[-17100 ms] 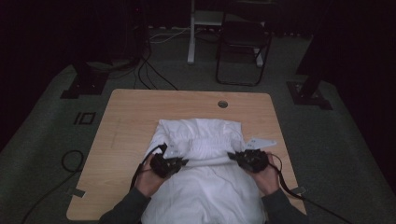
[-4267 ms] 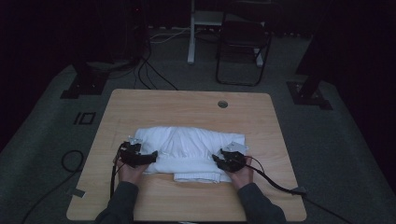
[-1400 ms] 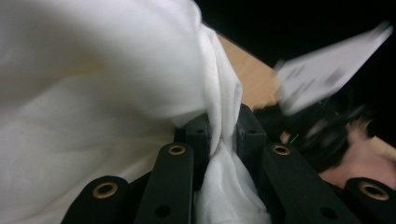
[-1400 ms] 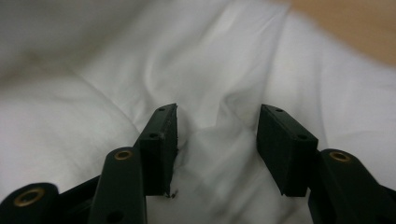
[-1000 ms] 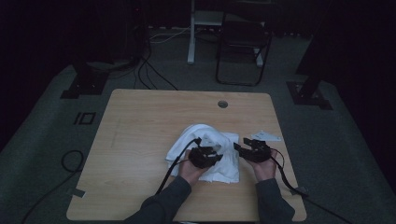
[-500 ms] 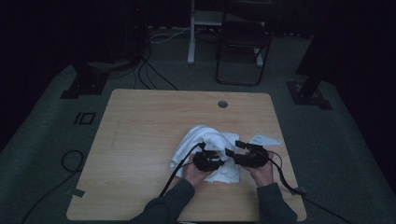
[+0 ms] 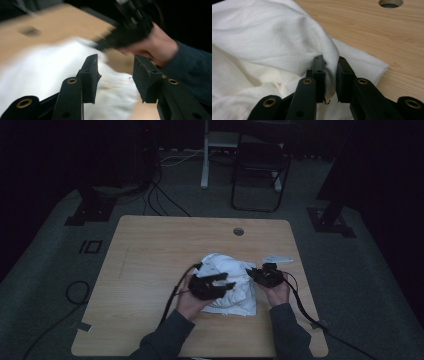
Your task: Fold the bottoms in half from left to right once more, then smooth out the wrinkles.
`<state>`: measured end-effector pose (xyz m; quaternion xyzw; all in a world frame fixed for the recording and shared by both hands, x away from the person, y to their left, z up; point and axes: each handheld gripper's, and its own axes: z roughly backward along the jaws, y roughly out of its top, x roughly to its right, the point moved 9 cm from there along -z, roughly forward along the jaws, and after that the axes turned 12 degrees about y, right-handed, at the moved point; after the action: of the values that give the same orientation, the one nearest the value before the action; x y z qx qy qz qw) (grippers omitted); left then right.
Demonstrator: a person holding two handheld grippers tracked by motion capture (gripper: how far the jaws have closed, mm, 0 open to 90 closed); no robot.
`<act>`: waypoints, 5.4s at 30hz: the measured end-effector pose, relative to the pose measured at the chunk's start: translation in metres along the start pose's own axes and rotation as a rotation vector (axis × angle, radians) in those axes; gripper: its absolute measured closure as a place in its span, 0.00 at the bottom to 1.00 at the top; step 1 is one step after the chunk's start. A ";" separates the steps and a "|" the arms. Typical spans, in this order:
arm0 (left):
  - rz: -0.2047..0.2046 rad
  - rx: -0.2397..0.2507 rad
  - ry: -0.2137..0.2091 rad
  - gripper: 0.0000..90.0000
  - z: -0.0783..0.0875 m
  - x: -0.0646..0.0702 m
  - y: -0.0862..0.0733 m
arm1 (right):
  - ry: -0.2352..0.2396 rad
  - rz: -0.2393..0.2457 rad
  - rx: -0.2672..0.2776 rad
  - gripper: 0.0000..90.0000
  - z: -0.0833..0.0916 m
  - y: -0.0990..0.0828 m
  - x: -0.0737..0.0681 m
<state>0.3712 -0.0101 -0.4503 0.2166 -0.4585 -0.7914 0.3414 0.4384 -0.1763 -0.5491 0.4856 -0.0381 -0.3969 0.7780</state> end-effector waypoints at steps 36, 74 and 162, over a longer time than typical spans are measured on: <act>0.040 -0.245 0.070 0.74 -0.074 -0.047 -0.078 | -0.148 0.095 0.037 0.98 0.026 0.024 -0.003; 0.039 -0.205 0.075 0.64 -0.066 -0.040 -0.072 | -0.094 0.072 0.038 0.75 0.085 -0.029 -0.042; 0.126 -0.182 0.189 0.57 -0.062 -0.103 -0.075 | -0.078 0.022 -0.077 0.45 -0.068 0.006 -0.026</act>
<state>0.4557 0.0559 -0.5432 0.2290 -0.3635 -0.7827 0.4503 0.4540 -0.1088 -0.5715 0.4391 -0.0585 -0.4080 0.7983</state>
